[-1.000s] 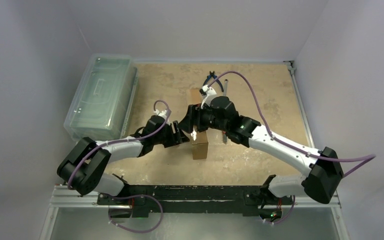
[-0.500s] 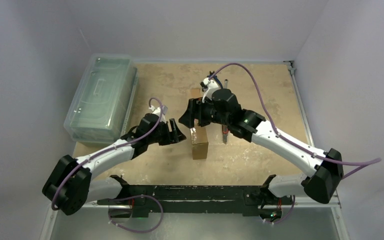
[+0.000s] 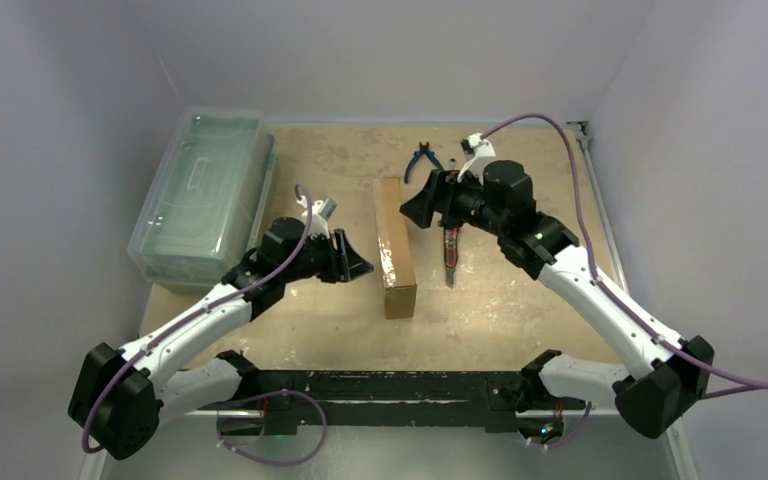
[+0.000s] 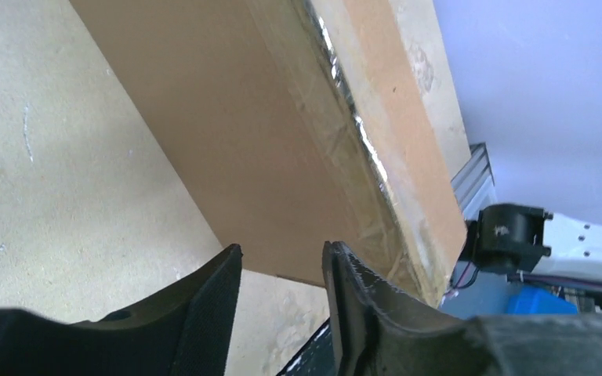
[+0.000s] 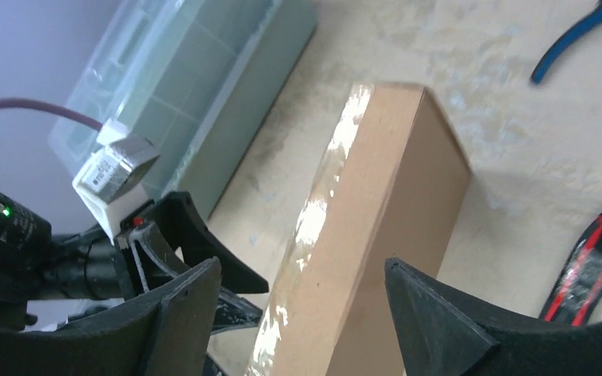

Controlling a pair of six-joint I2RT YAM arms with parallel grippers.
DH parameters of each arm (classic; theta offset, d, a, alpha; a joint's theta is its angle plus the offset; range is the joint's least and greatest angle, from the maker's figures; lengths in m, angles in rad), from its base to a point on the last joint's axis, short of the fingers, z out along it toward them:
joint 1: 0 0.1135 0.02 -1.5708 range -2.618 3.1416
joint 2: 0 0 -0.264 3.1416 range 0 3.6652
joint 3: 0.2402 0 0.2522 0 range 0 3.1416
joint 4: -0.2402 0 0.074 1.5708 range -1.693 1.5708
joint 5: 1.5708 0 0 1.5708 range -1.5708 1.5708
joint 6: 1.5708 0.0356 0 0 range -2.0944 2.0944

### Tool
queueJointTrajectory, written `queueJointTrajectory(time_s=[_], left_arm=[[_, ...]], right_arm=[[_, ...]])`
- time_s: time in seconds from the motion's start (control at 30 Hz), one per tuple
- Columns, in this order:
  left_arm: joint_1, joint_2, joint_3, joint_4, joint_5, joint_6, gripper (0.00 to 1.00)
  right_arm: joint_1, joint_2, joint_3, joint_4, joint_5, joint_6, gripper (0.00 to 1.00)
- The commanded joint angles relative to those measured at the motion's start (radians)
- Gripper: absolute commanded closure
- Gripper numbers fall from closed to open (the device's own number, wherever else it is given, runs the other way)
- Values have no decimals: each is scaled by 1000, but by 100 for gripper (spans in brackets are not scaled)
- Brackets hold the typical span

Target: Unpack the express box

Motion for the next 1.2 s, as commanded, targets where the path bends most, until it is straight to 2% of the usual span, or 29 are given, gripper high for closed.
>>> queueJointTrajectory(time_s=[0.0, 0.1, 0.33, 0.6, 0.7, 0.83, 1.0, 1.17], left_arm=[[-23, 14, -40, 39, 77, -8, 61], [-57, 7, -63, 39, 74, -35, 64], [-165, -25, -126, 166, 53, -129, 67], [-233, 111, -42, 269, 13, -141, 67], [-258, 161, -20, 312, 7, -142, 67], [-269, 210, 22, 315, -1, -130, 68], [-269, 170, 27, 244, -54, -102, 67], [-269, 142, 38, 153, -71, -62, 64]], right_arm=[[-11, 63, -36, 68, -138, 44, 23], [-29, 100, -50, 107, -157, 66, 25], [-35, 198, -30, 151, -227, 62, 26], [-36, 306, 18, 226, -444, 68, 30], [-36, 339, 39, 237, -480, 67, 31], [-52, 358, 44, 250, -444, 80, 29], [-119, 362, 46, 241, -400, 91, 26], [-168, 351, 130, 106, -290, 1, 21]])
